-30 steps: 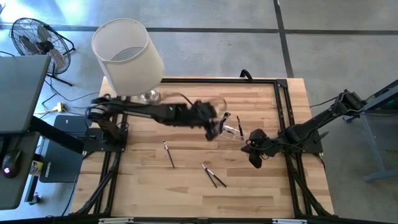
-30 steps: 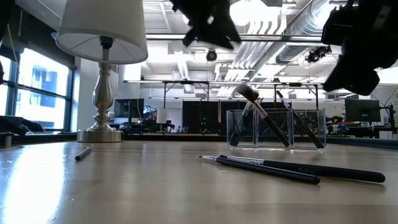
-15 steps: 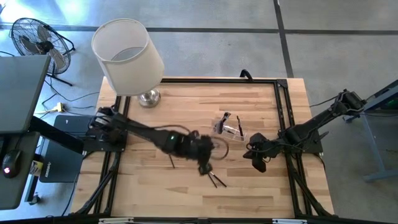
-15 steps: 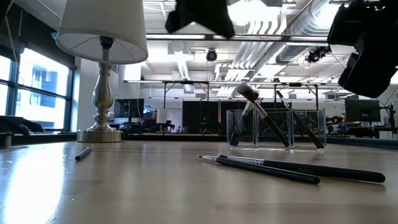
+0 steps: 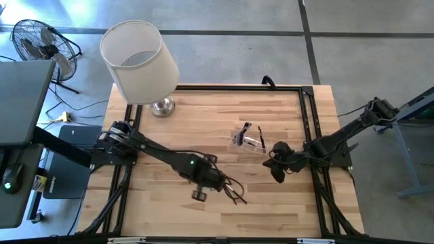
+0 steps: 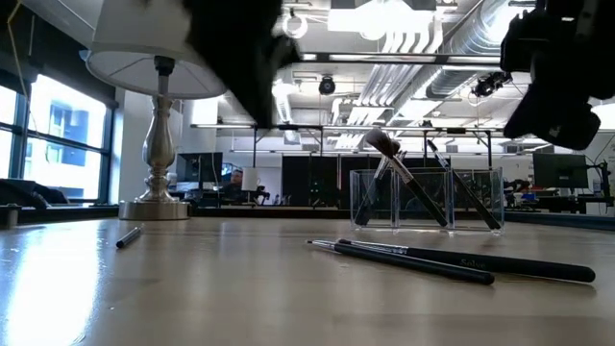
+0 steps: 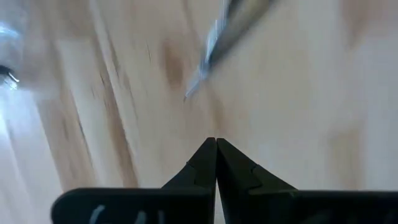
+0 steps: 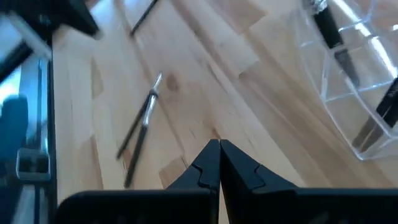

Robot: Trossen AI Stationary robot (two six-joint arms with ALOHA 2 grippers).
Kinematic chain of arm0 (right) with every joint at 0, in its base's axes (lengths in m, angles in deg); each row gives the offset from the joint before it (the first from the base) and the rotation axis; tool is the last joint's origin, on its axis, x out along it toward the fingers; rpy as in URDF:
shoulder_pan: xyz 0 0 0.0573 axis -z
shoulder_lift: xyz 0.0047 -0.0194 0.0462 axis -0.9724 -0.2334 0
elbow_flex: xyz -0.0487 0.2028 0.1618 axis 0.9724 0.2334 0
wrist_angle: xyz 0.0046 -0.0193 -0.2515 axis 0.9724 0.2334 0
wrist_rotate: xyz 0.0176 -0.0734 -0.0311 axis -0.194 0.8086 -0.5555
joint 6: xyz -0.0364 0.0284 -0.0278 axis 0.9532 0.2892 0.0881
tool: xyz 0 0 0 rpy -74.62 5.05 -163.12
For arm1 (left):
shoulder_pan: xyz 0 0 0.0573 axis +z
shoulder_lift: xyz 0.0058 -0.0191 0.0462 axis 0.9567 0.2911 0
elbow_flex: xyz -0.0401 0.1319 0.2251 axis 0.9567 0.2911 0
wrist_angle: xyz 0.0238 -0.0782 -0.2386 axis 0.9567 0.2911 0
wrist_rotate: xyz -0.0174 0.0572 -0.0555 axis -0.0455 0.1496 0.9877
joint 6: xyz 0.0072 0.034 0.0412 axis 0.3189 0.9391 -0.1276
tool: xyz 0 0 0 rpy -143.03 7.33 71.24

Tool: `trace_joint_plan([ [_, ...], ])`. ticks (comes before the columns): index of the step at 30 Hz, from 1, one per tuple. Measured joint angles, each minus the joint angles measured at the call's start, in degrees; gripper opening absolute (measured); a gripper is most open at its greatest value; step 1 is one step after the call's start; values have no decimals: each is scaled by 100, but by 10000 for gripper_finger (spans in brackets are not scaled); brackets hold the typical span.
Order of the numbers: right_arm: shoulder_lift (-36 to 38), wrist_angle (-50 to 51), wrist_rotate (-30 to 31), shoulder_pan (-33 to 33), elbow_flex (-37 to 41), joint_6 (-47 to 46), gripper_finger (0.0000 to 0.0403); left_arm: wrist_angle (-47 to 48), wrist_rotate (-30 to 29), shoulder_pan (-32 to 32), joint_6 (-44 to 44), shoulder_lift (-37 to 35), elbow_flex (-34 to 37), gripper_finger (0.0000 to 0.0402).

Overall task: Put items in baskets/containers
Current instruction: Put the black eyeshadow brush into the transparent organizer

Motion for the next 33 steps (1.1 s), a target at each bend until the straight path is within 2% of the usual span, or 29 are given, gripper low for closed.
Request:
trace_joint_plan([
  [2,-136,-61,394,-108,-177,-306,0,-126,199,67,467,-5,403,1],
  [6,-823,-59,1049,-270,-845,-536,0,-695,519,208,751,-208,1377,0],
  [9,-1645,61,1139,-277,-1535,-524,0,-1293,699,237,1143,-414,2052,0],
  [13,-2854,714,914,-245,-2523,-571,0,-2054,907,307,1589,-732,2684,0],
  [18,-4156,1495,165,-239,-3693,-1041,0,-2080,980,360,1820,-877,2768,0],
  [23,-4963,1885,-438,-243,-4574,-1065,0,-2326,1095,337,1888,-923,2749,0],
  [29,-5183,1911,-573,-396,-4886,-1071,0,-2639,1168,339,1115,-989,2749,0],
  [33,-5179,1910,-507,-624,-4884,-1467,0,-2668,1547,284,974,-989,2631,0],
])
